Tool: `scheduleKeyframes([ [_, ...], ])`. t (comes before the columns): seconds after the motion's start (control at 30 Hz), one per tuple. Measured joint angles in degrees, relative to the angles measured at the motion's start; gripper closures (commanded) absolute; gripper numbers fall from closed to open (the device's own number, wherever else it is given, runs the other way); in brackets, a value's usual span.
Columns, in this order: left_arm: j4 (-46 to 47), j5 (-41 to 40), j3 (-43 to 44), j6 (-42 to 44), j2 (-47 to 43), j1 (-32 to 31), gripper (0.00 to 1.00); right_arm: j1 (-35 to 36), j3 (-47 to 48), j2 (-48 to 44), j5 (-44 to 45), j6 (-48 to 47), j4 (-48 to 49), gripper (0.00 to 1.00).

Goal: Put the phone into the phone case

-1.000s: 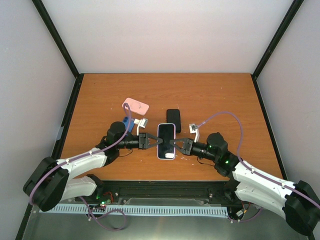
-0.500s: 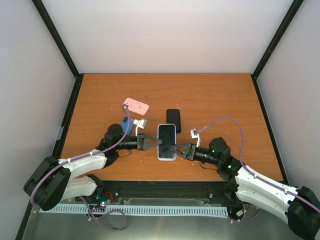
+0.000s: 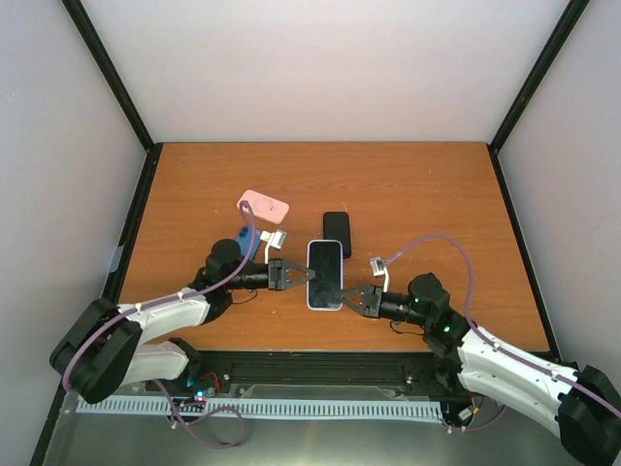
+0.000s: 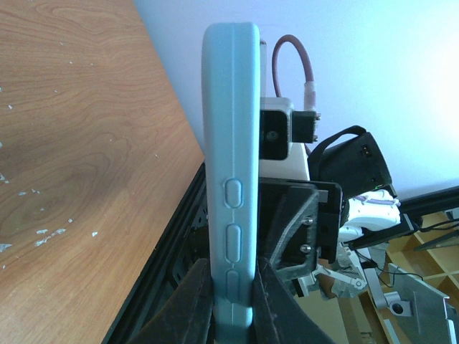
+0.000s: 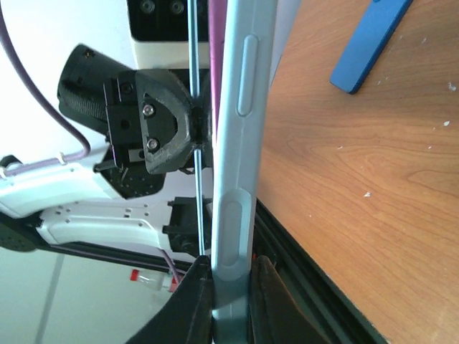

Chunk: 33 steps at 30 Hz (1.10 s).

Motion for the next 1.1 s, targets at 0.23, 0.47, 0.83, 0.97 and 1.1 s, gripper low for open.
scheduleKeyframes([
  [0.23, -7.3, -1.5, 2.0, 4.4, 0.1, -0.1, 1.0, 0.1, -1.6, 0.5, 0.4, 3.2, 1.5, 0.97],
  [0.47, -10.2, -1.1, 2.6, 6.4, 0.1, -0.3, 1.0, 0.3, -1.8, -0.1, 1.6, 3.4, -0.4, 0.71],
  [0.83, -11.0, 6.2, 2.6, 10.6, -3.0, 0.0, 1.0, 0.3, 5.9, -8.9, 8.0, -5.2, -17.5, 0.33],
  [0.97, -12.7, 9.9, 2.9, 12.3, -3.5, 0.0, 1.0, 0.3, 8.4, -9.3, 9.3, -7.6, -20.3, 0.31],
  [1.1, -15.8, 12.7, 3.6, 14.6, -3.8, -0.1, 1.0, 0.3, 10.6, -7.7, 9.5, -9.4, -21.9, 0.31],
])
